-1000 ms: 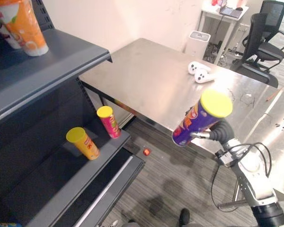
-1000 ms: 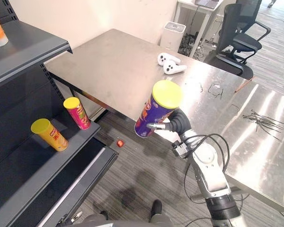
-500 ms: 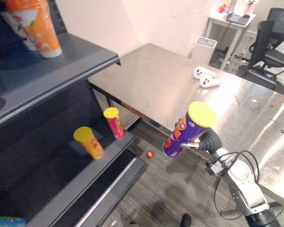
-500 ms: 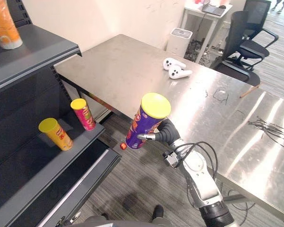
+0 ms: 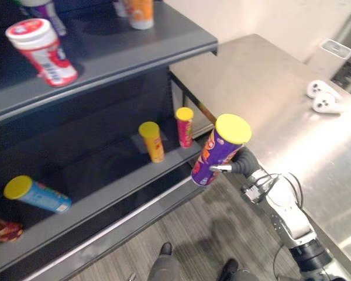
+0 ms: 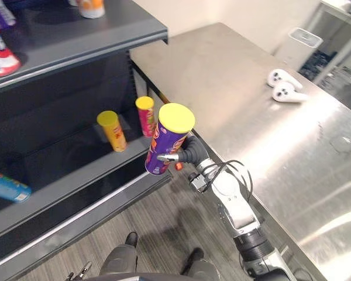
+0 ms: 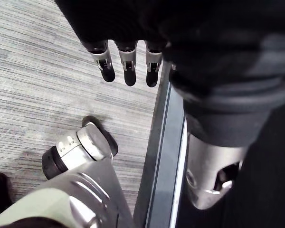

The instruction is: Put the gum and the chips on the shelf.

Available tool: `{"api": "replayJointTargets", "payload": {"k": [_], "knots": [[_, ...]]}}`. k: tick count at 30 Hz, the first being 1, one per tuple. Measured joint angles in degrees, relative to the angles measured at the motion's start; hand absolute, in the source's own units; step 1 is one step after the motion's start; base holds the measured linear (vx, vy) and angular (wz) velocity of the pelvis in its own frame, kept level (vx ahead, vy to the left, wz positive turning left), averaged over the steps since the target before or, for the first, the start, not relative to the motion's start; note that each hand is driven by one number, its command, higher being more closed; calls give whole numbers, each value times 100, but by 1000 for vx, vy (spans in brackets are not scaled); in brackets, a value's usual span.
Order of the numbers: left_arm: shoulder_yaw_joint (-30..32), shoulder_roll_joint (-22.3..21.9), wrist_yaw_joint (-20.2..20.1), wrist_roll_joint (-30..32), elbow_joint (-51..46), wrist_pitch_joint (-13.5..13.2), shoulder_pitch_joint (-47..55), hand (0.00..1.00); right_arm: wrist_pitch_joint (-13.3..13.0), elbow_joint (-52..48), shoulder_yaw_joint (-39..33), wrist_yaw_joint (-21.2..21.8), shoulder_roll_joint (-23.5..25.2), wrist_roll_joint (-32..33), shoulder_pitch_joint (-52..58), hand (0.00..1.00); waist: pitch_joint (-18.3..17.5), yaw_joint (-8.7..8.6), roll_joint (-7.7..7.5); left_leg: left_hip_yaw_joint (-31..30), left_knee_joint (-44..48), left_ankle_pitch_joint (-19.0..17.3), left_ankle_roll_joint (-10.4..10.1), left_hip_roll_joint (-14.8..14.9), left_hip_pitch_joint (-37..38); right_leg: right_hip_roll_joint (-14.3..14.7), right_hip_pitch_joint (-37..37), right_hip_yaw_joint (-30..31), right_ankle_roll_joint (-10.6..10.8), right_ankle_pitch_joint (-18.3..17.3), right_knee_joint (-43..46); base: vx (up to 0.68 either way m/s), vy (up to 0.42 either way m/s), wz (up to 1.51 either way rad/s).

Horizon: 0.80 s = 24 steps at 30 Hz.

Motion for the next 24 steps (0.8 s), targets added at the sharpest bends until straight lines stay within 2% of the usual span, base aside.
{"api": "replayJointTargets", "payload": {"k": [1,2,3,4,6,7,8,11,12,15,17,20,24], "knots": [[-2,-10,-25,59,5,-2,-17,0,-5,58,-146,-14,-17,-1,-2,100,7,-3,51,333,161,164,97,119,-104,-52,9,-178,51,24,74,46,0,144],[-24,-21,-67,82,26,4,-83,0,-8,179,-417,-79,-73,-12,26,100,80,-43,96,985,622,684,-166,154,-420,-257,8,-412,59,-134,366,30,61,123],[-58,-33,-72,86,21,-8,-75,0,-7,263,-538,-109,-130,-25,69,100,93,-126,107,1184,770,827,-166,140,-515,-360,-11,-474,14,-187,506,2,79,144],[-127,-32,-92,110,-3,-12,-10,0,-5,339,-717,-114,-258,-53,215,100,114,-130,194,1417,807,943,-184,129,-498,-432,46,-464,-80,-388,722,-28,45,116],[-237,33,-115,117,38,-12,104,0,-68,276,-874,-70,-316,-54,466,100,116,-139,162,1435,622,1036,-321,-44,-434,-595,133,-442,202,-700,850,-29,3,74],[-342,-1,-113,125,78,-4,216,0,-117,274,-890,-24,-303,-54,617,100,120,-155,180,1351,168,1242,-618,-144,-265,-682,73,-476,191,-789,985,-44,-47,20],[-405,-43,-105,125,92,2,286,0,-129,273,-891,19,-300,-55,696,100,137,-172,154,1276,-22,1240,-671,-167,-190,-685,17,-466,187,-819,1045,-50,-69,3],[-495,-151,-126,110,113,14,391,0,-131,256,-865,58,-297,-85,826,100,78,-246,253,1127,-623,1134,-1088,-187,29,-652,-224,-334,206,-863,1235,-1,-5,-19],[-559,-141,-156,112,102,8,345,0,-137,256,-851,34,-254,-199,827,100,67,-320,240,1136,-836,1188,-1204,-274,63,-700,-372,-250,275,-826,1343,12,41,-18],[-630,34,-236,121,85,-14,333,0,-167,256,-839,-65,-138,-243,882,100,136,-397,22,1130,-946,1234,-1168,-410,76,-813,-382,-241,336,-737,1350,36,58,3],[-721,148,-267,122,33,-8,322,0,-211,240,-839,-137,-65,-241,883,100,150,-387,-73,1122,-951,1232,-1166,-458,83,-837,-365,-240,325,-678,1314,33,60,6],[-737,204,-316,84,-12,3,276,0,-292,93,-815,-172,13,-241,880,100,166,-314,-95,1103,-1052,1267,-1119,-504,84,-834,-359,-240,324,-607,1230,-8,50,3],[-735,214,-509,13,-53,66,276,0,-338,70,-661,-124,62,-249,814,100,186,-301,-72,1024,-1319,1407,-1127,-511,116,-761,-368,-252,260,-648,1148,-33,12,9]]}}
